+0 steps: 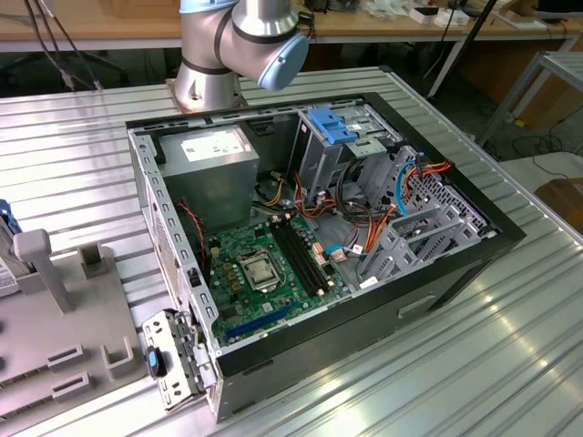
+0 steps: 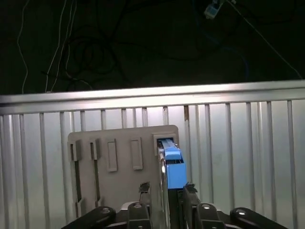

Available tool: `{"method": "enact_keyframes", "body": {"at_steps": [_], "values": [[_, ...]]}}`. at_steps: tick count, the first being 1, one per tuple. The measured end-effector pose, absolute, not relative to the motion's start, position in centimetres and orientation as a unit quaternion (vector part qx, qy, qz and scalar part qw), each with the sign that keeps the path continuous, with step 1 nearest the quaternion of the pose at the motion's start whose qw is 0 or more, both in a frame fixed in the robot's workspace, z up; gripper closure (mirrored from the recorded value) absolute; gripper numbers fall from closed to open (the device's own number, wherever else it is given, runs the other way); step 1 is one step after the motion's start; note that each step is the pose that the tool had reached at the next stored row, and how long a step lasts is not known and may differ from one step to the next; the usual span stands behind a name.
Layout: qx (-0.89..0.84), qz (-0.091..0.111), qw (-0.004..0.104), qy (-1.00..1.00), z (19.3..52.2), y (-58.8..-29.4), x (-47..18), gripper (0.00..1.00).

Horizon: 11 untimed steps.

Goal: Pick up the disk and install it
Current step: 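Pick up the disk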

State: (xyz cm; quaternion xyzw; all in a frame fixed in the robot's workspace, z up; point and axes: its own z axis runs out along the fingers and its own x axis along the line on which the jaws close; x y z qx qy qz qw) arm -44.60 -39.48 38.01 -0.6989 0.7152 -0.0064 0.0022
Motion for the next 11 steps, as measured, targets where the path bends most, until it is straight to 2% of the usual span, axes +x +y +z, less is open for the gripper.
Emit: {"method": "enact_keyframes", "body": {"at_steps": [2, 4, 5, 11], "values": [[-0.712, -0.006, 0.002, 0.702, 37.9, -39.5, -44.6, 0.46], [-0.725, -0.006, 0.002, 0.689, 37.6, -39.5, -44.6, 0.46], [-0.730, -0.006, 0.003, 0.684, 37.4, -39.5, -44.6, 0.40], [-0.733, -0.007, 0.003, 0.681, 36.3, -39.5, -44.6, 0.40]]}}
